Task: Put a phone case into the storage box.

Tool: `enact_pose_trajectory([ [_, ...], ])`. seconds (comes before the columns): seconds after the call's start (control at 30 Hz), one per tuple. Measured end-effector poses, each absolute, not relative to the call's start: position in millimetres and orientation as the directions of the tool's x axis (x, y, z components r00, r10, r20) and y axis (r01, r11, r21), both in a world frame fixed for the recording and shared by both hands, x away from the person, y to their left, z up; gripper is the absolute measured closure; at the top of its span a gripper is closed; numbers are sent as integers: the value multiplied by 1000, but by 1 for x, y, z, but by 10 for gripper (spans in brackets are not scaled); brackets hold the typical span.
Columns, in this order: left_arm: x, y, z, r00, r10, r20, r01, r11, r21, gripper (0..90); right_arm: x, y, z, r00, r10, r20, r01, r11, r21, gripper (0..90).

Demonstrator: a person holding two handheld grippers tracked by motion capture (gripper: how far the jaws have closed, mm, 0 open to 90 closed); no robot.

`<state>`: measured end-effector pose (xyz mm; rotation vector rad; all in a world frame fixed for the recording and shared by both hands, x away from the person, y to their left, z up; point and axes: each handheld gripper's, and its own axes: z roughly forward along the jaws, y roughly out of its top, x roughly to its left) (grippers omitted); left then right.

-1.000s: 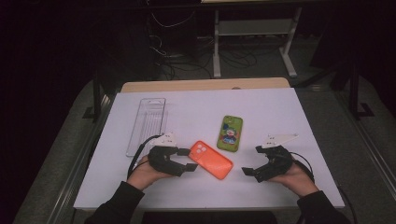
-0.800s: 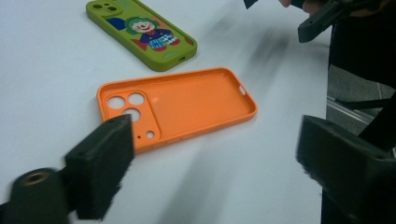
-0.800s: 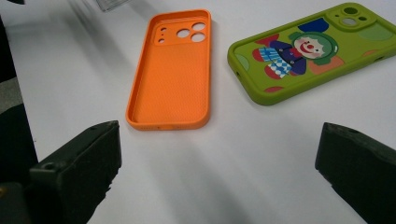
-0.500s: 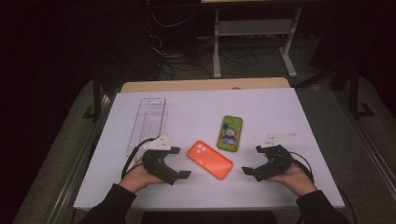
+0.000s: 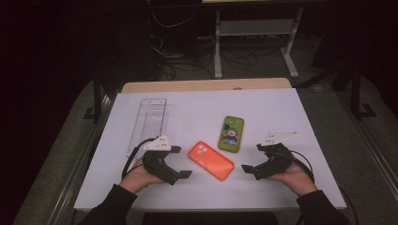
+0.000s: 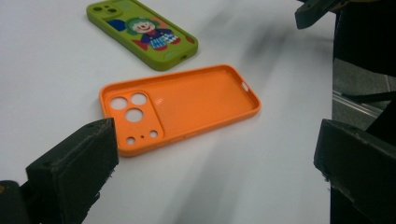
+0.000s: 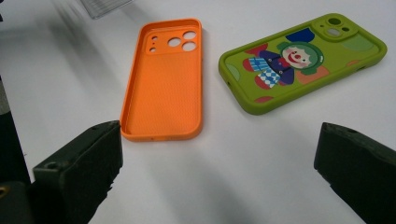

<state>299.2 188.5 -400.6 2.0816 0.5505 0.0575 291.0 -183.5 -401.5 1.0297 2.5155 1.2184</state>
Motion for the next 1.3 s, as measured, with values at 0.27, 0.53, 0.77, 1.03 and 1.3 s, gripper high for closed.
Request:
enact_pose_trajectory([
  [0.27, 299, 189, -402, 896, 411, -169, 362, -457, 813, 0, 295, -176, -388, -735, 663, 143, 525, 423, 738, 0],
  [0.53, 300, 190, -402, 897, 410, -168, 360, -454, 815, 0, 303, -165, -382, -737, 662, 138, 525, 431, 734, 0],
  [0.77, 300, 190, -402, 895, 410, -179, 367, -445, 817, 0, 312, -145, -380, -736, 664, 128, 537, 459, 708, 0],
  [1.03, 300, 190, -402, 891, 414, -187, 374, -436, 818, 0, 323, -126, -381, -743, 657, 131, 539, 470, 699, 0],
  [1.3, 301, 191, -402, 892, 413, -182, 370, -438, 819, 0, 334, -110, -381, -751, 649, 119, 522, 474, 709, 0],
])
